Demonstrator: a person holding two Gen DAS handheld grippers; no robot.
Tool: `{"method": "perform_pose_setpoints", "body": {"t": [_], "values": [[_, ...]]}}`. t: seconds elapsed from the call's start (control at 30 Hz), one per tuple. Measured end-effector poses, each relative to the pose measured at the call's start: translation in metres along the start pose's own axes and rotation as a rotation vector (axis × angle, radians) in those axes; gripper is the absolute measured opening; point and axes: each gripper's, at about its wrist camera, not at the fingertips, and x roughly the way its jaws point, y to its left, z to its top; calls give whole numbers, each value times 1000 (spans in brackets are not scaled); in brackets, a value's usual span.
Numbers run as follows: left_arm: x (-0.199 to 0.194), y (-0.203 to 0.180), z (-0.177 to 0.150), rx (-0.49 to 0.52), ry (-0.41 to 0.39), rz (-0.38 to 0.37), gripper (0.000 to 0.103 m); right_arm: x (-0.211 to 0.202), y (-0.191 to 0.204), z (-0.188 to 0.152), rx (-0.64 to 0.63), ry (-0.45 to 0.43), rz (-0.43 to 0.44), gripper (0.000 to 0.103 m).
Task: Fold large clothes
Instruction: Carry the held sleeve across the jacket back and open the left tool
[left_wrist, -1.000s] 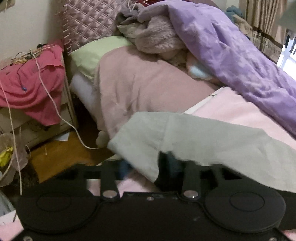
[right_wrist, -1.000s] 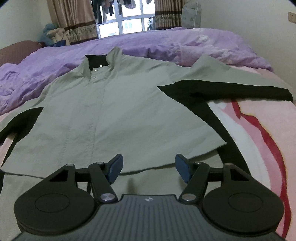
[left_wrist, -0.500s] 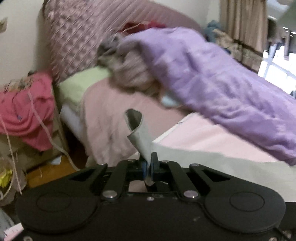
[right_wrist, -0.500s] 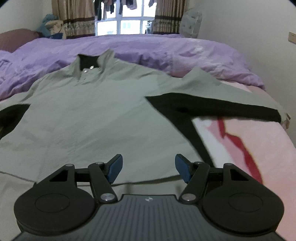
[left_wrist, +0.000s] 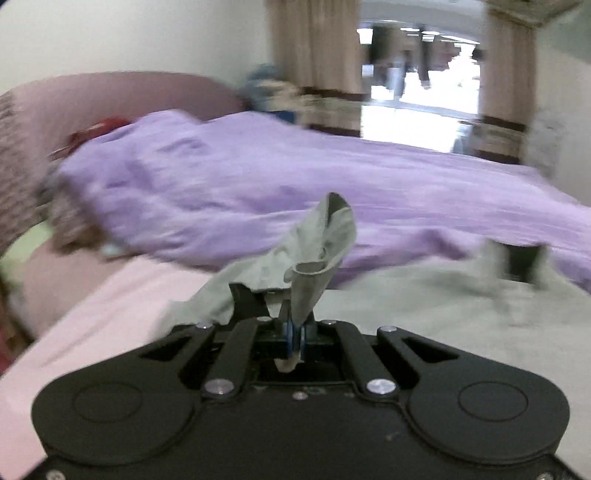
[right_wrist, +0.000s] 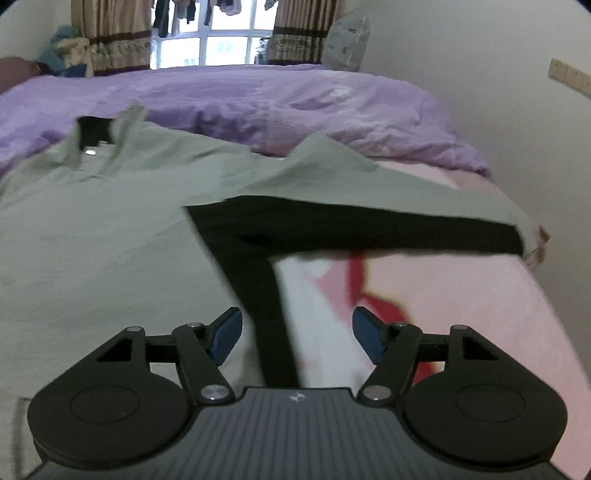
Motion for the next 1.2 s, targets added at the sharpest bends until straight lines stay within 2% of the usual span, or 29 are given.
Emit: {"method": "perform_pose_setpoints", "body": {"t": [0.07, 0.23, 0.37, 0.5, 0.7, 0.8, 0.93, 1.1, 1.17, 1.2], "values": [[-4, -37, -6, 5, -1, -68, 1, 11, -8, 3, -9, 5, -38, 81], [-2, -130, -29, 53, 41, -206, 1, 25, -29, 8, 8, 11, -38, 81], [-8, -185, -37, 127, -1, -279, 1, 28, -48, 6, 78, 5, -33, 81], [-15, -226, -36, 89, 23, -383, 1, 34, -59, 4, 87, 6, -36, 81], [-31, -308, -51, 157, 43, -523, 1, 58, -80, 6, 138, 19, -72, 81], [-36, -348, -62, 158, 69, -584, 1, 68, -91, 5, 161, 18, -96, 81], [-32, -376, -80, 200, 77, -615, 1, 72, -103, 0, 201, 20, -90, 81], [5, -388, -119, 218, 200, -608, 1, 74, -103, -4, 200, 25, -100, 81], [17, -393, -136, 220, 255, -616, 7, 75, -102, -5, 195, 28, -95, 81], [23, -395, -144, 222, 258, -615, 13, 75, -101, -5, 191, 26, -94, 81]]}}
